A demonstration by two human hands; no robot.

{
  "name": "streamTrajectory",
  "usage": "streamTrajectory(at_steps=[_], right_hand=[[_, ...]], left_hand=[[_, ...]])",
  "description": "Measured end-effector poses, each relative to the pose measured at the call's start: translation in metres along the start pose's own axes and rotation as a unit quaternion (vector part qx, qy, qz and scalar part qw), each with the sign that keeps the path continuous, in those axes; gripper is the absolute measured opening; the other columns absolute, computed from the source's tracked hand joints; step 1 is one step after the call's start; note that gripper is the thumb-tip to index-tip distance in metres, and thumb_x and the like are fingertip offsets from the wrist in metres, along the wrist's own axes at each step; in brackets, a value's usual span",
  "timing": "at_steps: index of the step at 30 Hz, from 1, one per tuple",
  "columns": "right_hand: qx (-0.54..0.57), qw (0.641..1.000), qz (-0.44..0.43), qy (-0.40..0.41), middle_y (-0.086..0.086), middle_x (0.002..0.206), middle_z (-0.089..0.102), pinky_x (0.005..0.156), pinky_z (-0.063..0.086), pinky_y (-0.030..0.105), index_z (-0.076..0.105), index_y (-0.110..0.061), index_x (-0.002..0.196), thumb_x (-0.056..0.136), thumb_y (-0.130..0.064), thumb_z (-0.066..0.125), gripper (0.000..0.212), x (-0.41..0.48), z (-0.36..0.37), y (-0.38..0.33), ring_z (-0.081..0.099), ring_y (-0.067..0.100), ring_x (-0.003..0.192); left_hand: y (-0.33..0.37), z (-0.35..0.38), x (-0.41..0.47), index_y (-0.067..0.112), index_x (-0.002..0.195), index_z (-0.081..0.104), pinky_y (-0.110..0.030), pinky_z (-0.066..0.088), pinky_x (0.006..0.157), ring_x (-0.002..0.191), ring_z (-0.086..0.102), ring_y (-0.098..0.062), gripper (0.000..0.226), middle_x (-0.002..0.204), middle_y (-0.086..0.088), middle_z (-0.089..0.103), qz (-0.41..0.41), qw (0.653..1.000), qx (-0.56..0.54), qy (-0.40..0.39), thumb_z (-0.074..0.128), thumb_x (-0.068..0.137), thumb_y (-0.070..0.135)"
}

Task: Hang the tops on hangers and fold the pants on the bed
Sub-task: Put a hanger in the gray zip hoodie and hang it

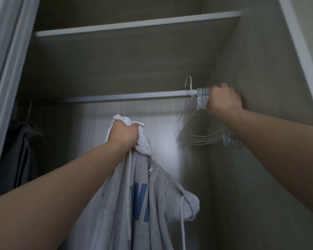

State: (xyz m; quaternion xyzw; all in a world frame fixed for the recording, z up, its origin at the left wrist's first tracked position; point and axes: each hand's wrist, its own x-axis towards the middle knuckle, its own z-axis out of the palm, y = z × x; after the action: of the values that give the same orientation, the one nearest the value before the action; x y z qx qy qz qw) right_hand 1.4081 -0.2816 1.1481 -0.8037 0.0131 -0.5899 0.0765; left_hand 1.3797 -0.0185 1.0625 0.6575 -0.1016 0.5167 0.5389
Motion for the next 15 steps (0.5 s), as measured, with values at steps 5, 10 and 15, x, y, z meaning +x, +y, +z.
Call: streamTrajectory(at_steps=[5,10,15], right_hand=[[0.171,0.979,0.111,0.003,0.023,0.121,0.061,0.088,0.047,0.042,0.058,-0.007,0.115,0.09,-0.024,0.052,0.031,-0.021,-0.023,-0.008,0.06,0.044,0.111],[0.44,0.878,0.18,-0.06,0.012,0.078,0.056,0.055,0.038,0.028,0.054,-0.016,0.089,0.096,-0.02,0.047,0.011,-0.087,-0.033,-0.005,0.054,0.024,0.066],[0.619,0.75,0.231,-0.026,-0.009,0.042,0.039,0.035,0.023,0.015,0.053,-0.02,0.084,0.099,-0.011,0.049,0.017,-0.163,-0.067,-0.005,0.03,0.006,0.03]], left_hand=[[0.001,-0.015,-0.008,0.03,0.052,0.061,-0.028,0.043,0.066,0.073,0.058,-0.017,0.044,0.067,0.011,0.058,-0.015,1.0,0.001,-0.017,0.056,0.09,0.009],[-0.021,-0.025,-0.031,0.004,0.084,0.061,-0.04,0.054,0.079,0.088,0.068,-0.033,0.014,0.089,-0.017,0.068,-0.062,0.997,-0.036,-0.039,0.061,0.093,0.015],[-0.029,-0.043,-0.068,-0.005,0.099,0.065,-0.038,0.056,0.079,0.087,0.07,-0.029,0.026,0.096,-0.018,0.072,-0.112,0.991,-0.057,-0.045,0.062,0.096,0.02]])
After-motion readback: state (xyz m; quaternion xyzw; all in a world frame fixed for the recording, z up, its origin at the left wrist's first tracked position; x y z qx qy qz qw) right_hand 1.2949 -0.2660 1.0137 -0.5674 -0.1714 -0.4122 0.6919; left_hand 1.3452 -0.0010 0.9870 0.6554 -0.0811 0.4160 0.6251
